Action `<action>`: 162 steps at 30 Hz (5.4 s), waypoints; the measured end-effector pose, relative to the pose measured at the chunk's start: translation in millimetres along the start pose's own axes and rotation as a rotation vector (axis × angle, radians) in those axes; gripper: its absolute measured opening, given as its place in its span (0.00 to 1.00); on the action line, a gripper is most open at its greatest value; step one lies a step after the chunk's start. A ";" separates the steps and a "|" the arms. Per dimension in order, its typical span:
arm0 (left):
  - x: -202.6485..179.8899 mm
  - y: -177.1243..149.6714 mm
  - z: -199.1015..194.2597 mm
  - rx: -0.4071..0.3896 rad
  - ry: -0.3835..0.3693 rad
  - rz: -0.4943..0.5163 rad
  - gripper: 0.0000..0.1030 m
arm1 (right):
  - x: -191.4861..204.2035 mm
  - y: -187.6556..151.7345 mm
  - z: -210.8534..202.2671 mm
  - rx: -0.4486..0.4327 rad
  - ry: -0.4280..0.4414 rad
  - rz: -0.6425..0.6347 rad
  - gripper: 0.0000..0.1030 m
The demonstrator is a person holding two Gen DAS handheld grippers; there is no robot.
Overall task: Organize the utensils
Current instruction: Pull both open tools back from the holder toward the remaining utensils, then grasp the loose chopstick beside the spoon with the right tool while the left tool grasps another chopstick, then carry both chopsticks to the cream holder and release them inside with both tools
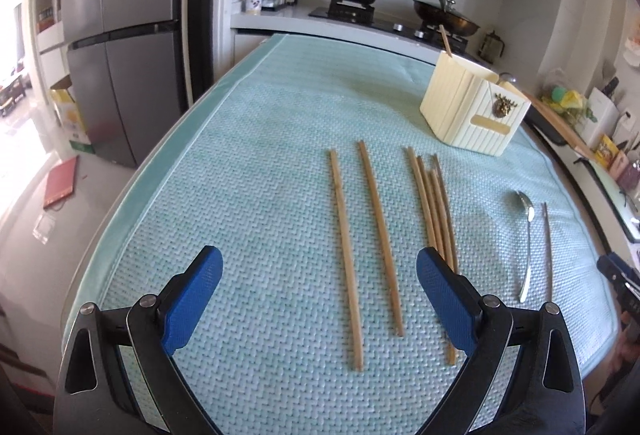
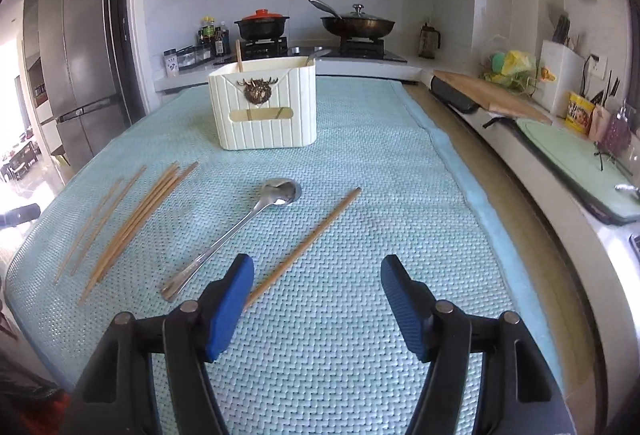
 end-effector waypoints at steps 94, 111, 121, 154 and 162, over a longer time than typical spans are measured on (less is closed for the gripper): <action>-34.5 102.5 130.6 0.231 0.021 0.177 0.05 | -13.0 117.9 152.4 0.292 0.128 0.009 0.06; -46.9 118.0 -45.3 -0.068 -0.248 0.176 0.04 | -8.6 129.2 -36.0 -0.076 0.284 -0.025 0.06; -64.4 127.5 -84.4 -0.146 -0.350 0.176 0.04 | 7.6 129.0 -97.5 -0.270 0.223 -0.068 0.06; -164.5 321.4 -40.3 -0.270 -0.341 0.140 0.04 | 22.7 352.4 -51.7 -0.482 0.231 -0.034 0.06; -180.8 313.2 37.2 -0.099 -0.297 0.169 0.04 | 38.6 351.6 51.9 -0.243 0.264 -0.063 0.06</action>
Point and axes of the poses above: each gripper's, at about its wrist camera, not at the fingertips, and z roughly the way its jaws point, x to its left, y to its top, the point moved 4 cm from there along z, roughly the way its jaws point, and after that the axes turned 11 degrees about x, right-handed, at the moved point
